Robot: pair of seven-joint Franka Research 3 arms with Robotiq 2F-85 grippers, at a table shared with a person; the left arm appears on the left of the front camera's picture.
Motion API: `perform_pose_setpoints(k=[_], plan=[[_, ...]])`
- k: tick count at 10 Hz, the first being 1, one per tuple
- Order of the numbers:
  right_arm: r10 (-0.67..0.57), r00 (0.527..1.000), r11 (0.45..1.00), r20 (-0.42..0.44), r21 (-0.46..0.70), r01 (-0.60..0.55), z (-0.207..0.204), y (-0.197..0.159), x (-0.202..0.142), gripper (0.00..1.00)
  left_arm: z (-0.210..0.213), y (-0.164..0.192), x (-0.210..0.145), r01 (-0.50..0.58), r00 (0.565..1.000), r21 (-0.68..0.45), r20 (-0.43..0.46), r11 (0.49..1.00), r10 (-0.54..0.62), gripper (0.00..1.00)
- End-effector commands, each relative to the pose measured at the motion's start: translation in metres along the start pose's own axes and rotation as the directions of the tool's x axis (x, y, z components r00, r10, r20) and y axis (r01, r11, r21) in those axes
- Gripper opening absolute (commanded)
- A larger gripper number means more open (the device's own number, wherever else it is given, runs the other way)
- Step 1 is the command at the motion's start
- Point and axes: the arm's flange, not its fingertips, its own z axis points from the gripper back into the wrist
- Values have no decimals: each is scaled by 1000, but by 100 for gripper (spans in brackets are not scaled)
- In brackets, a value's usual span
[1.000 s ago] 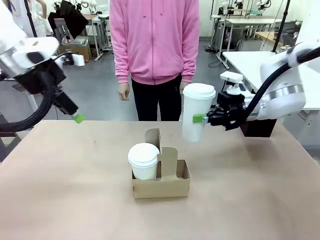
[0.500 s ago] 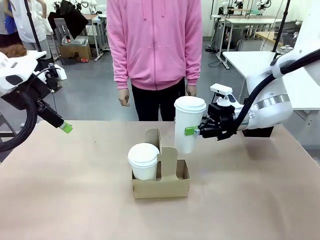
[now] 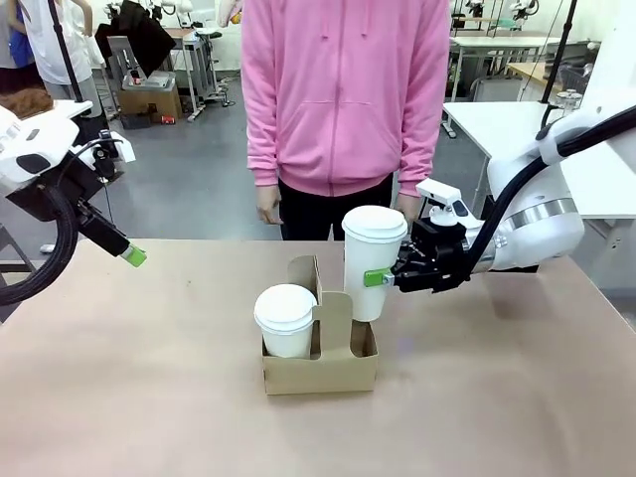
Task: Pour a drink into a cup and package it in a carrier.
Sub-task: Insert the held 600 ml Paper Cup into the Cup Carrier.
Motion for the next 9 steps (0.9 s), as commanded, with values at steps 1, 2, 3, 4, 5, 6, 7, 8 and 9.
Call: perform_pose_setpoints(k=[1,2,3,4,5,6,7,8,9], plan=[[35,999,999,13,-22,-34,-14,3,-3,80,2,-1,0,3,1000,-6,0,1000,-3,100],[29,999,999,14,-18,-29,-16,2,-7,80,2,-1,0,3,1000,-6,0,1000,-3,100],[22,1000,1000,16,-11,-21,-18,0,-9,80,2,-1,0,3,1000,-6,0,1000,-3,100],[10,1000,1000,19,0,-10,-21,-1,-12,80,2,-1,0,3,1000,-6,0,1000,-3,100],[0,1000,1000,18,7,-1,-23,-1,-14,80,2,-1,0,3,1000,-6,0,1000,-3,100],[-10,1000,1000,21,17,10,-23,-2,-17,80,2,-1,0,3,1000,-6,0,1000,-3,100],[-18,1000,1000,15,16,17,-25,-2,-21,80,2,-1,0,3,1000,-6,0,1000,-3,100],[-29,1000,999,11,19,29,-26,-3,-25,80,2,-1,0,3,1000,-6,0,1000,-3,100],[-39,999,999,8,30,39,-26,-6,-31,80,2,-1,0,3,1000,-6,0,1000,-3,100]])
